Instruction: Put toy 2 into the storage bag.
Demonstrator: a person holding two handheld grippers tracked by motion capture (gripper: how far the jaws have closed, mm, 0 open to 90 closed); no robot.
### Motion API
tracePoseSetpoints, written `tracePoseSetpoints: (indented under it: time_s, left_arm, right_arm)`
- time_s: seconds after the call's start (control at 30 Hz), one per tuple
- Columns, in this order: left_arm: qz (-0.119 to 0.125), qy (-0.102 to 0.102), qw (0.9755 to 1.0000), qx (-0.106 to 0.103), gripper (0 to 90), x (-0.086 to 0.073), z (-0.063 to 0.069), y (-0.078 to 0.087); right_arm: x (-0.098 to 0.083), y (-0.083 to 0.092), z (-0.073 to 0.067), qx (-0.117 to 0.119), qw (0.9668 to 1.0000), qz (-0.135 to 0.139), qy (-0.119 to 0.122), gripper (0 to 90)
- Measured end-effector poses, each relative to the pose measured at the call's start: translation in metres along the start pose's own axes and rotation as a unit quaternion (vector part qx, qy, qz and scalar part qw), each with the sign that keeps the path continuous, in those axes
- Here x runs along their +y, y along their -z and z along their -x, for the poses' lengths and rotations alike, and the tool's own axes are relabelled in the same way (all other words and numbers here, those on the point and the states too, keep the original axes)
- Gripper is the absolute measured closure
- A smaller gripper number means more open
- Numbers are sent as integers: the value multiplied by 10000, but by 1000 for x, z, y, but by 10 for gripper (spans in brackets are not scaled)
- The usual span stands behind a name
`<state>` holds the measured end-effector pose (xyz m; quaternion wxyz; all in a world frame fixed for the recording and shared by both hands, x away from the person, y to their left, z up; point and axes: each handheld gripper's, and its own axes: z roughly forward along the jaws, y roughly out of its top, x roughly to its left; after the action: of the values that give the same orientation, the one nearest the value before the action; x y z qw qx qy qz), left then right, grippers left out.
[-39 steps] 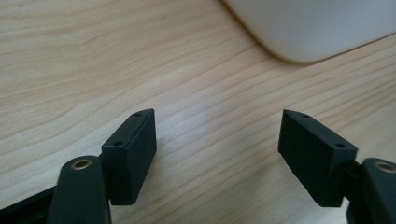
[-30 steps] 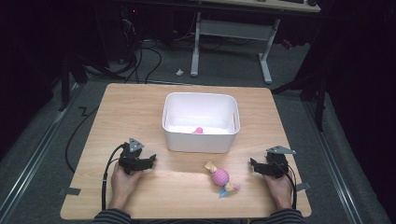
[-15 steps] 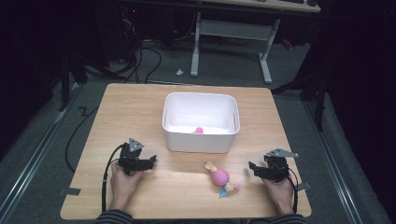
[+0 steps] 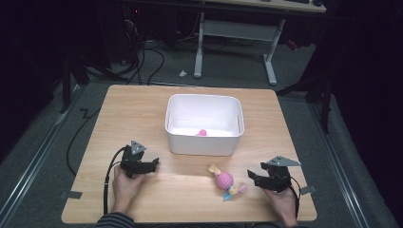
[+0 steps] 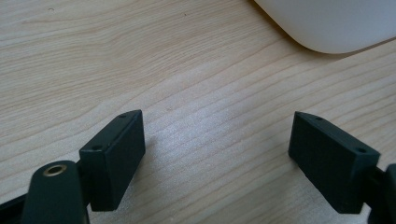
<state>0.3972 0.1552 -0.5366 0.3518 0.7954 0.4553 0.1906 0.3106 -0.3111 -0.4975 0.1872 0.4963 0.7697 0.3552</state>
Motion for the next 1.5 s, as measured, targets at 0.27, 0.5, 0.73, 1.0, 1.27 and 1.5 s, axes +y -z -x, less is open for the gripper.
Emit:
tracePoseSetpoints:
  time_s: [0.27, 0.5, 0.73, 1.0, 1.27, 1.5]
  left_arm:
    - [-2, -1, 10000, 5, 190, 0, 0, 0]
    - [20, 36, 10000, 41, 213, 0, 0, 0]
    - [23, 39, 10000, 51, 218, 0, 0, 0]
    - [20, 34, 10000, 47, 217, 0, 0, 0]
    - [12, -39, 10000, 13, 211, 0, 1, 1]
    - [9, -42, 10000, 6, 211, 0, 1, 0]
  right_arm:
    - [9, 5, -22, 316, 9989, -24, 333, 326]
    - [20, 10, -39, 476, 9968, 26, 645, 307]
    - [32, 8, -56, 758, 9925, -150, 943, 310]
    - [36, -3, -74, 989, 9871, -361, 1205, 301]
    - [37, -21, -85, 997, 9816, -735, 1451, 264]
    - [35, -33, -84, 929, 9812, -958, 1397, 242]
